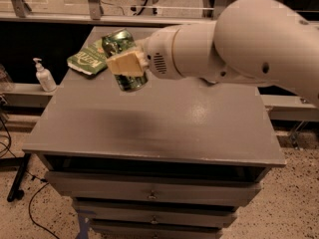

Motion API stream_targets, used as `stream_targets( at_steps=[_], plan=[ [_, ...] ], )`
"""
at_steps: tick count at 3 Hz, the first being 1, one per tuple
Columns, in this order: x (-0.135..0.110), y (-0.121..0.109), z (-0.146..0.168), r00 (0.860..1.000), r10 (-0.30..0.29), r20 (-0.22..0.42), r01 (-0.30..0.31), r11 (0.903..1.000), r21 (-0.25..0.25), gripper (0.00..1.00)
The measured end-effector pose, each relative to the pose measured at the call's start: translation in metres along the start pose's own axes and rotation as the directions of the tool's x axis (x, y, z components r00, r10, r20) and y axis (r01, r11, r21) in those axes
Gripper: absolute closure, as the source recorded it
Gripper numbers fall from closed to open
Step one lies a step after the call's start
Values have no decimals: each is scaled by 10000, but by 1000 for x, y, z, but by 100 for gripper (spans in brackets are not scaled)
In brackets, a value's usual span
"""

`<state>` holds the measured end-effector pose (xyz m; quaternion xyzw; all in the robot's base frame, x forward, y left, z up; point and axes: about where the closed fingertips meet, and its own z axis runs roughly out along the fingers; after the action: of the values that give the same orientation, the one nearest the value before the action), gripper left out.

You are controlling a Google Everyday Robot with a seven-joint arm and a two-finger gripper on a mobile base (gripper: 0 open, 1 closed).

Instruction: Place green can upright

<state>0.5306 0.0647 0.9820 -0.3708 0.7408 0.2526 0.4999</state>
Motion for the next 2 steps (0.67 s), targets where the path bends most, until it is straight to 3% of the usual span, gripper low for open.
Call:
stream_targets(
  at_steps=[1,2],
  plan=[
    [-12,-12,7,9876,40,1567,-105,9991,406,100],
    [-18,-15,28,9664,-589,2500,477,9976,508,100]
  ],
)
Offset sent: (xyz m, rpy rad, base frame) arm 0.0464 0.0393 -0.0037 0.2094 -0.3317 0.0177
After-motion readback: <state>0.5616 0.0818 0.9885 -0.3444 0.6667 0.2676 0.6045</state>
